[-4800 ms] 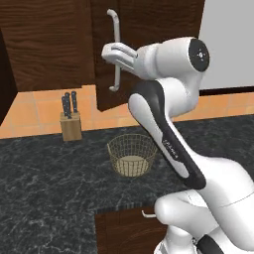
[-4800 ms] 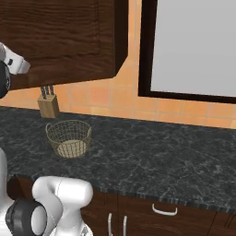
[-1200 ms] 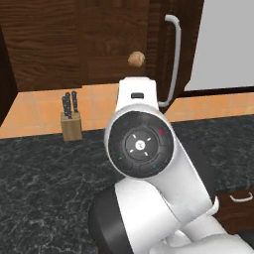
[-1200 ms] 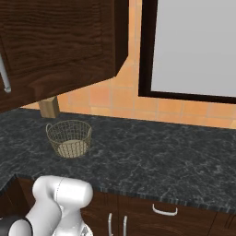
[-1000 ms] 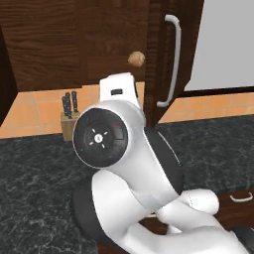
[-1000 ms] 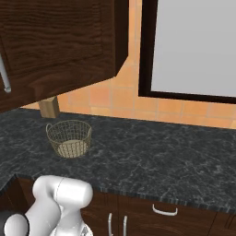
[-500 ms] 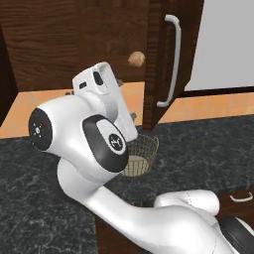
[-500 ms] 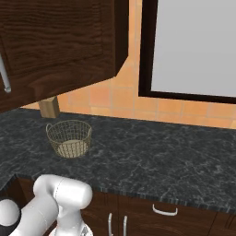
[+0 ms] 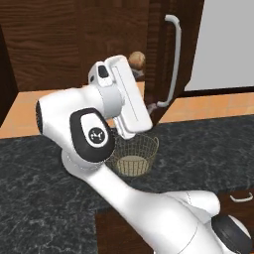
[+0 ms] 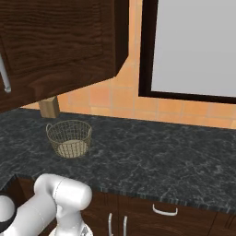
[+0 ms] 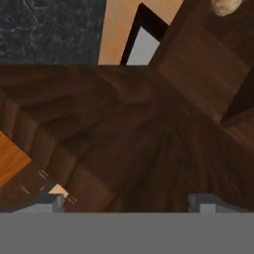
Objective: Open the cabinet, pick up the bread from the cabinet and place it in the basket. Then move the basket to the dining counter.
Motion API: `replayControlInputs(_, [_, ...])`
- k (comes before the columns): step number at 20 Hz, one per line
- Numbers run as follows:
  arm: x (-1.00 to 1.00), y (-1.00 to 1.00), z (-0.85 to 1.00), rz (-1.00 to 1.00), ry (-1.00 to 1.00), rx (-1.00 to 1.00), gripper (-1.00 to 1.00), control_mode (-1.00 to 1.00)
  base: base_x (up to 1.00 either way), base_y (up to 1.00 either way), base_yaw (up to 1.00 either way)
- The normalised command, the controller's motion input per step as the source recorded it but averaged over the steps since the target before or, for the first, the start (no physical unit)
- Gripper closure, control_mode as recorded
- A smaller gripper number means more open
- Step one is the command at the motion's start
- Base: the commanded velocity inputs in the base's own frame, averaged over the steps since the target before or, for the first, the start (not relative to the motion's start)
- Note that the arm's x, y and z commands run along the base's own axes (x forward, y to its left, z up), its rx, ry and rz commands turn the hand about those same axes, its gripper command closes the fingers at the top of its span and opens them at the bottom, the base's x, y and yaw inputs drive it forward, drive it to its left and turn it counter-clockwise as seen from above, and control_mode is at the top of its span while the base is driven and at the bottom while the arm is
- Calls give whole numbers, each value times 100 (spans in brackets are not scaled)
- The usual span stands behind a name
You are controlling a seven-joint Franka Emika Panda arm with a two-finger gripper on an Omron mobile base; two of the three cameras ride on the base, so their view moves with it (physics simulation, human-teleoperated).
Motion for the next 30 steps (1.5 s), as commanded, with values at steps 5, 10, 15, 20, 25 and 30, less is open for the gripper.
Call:
replayControlInputs(5, [-21,-93,6,-40,-3,-7,-100,-100,0,0,0])
replayControlInputs(10, [-51,-100,7,-35,-9,0,-100,-100,0,0,0])
replayControlInputs(15, [-71,-100,26,-19,-18,2,-100,-100,0,0,0])
replayControlInputs(20, [-31,-100,5,-15,-10,11,-100,-100,0,0,0])
replayControlInputs(25, [21,-67,-2,-8,0,1,-100,-100,0,0,0])
replayControlInputs(30, [20,-43,0,-1,0,0,-100,-100,0,0,0])
